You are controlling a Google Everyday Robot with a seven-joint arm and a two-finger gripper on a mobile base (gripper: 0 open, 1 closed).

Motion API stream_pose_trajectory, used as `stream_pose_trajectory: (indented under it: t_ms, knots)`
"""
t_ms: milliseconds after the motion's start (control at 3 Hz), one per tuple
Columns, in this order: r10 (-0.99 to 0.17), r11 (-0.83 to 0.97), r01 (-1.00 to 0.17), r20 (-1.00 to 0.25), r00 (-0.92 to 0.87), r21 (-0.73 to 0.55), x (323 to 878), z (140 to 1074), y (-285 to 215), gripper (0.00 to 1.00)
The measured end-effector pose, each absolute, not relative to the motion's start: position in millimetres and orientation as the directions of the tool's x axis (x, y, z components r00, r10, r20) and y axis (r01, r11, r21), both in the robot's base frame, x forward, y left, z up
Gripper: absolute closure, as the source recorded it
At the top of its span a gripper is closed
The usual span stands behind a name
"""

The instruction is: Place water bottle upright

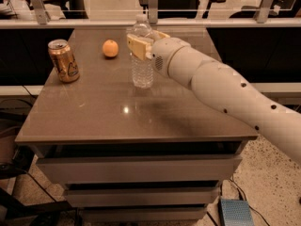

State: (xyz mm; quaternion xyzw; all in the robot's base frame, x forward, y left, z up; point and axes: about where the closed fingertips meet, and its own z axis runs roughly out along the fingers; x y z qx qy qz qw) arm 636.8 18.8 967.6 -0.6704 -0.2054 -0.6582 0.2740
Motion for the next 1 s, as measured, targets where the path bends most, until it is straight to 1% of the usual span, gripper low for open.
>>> stream_pose_trajectory:
  t_ms: [1000]
  knots:
    - [-0.086,-0.773,0.631,0.996,0.000,-0.067,632,945,23,1.00]
